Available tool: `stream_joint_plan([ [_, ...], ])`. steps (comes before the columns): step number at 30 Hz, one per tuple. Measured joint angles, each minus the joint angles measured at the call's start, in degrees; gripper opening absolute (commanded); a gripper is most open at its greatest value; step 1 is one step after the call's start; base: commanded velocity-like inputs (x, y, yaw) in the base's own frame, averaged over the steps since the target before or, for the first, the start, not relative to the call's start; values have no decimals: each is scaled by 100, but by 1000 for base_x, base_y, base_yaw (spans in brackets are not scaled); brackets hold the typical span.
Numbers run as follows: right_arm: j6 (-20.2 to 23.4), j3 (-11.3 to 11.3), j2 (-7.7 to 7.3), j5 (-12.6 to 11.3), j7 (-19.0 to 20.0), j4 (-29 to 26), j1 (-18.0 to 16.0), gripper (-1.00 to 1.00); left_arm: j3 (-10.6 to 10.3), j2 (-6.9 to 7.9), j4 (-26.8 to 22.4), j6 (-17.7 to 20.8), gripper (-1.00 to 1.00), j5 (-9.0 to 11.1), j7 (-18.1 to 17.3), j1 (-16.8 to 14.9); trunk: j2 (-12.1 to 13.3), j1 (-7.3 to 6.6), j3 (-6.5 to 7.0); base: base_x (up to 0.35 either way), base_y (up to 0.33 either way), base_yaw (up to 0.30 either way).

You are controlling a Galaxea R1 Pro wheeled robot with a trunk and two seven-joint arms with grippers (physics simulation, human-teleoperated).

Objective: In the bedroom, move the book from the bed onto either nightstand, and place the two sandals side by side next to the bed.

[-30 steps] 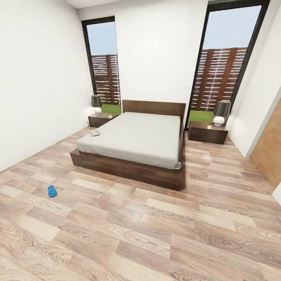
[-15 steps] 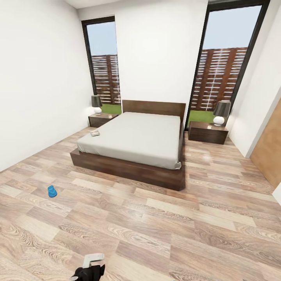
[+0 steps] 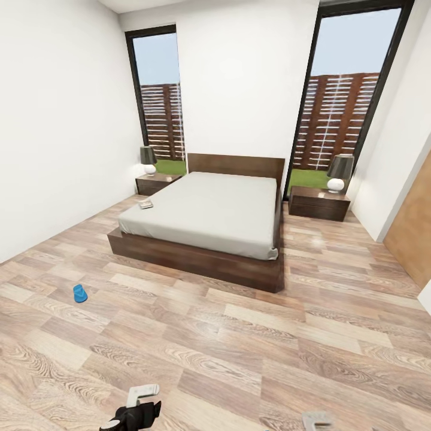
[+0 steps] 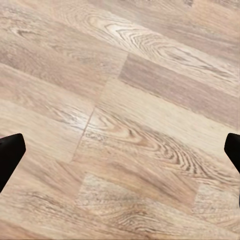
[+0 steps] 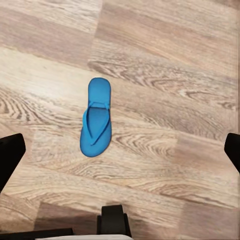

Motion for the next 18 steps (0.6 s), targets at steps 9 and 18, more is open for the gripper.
stream_joint_plan([
  [9,448,2,8,-29,-51,-5,-694,100,108,4,0,-13,100,239,-17,-2,0,0,0,0,0,0],
  [18,503,1,8,-28,-57,-21,-948,100,133,18,0,-19,100,332,-1,0,0,0,0,0,0,0],
])
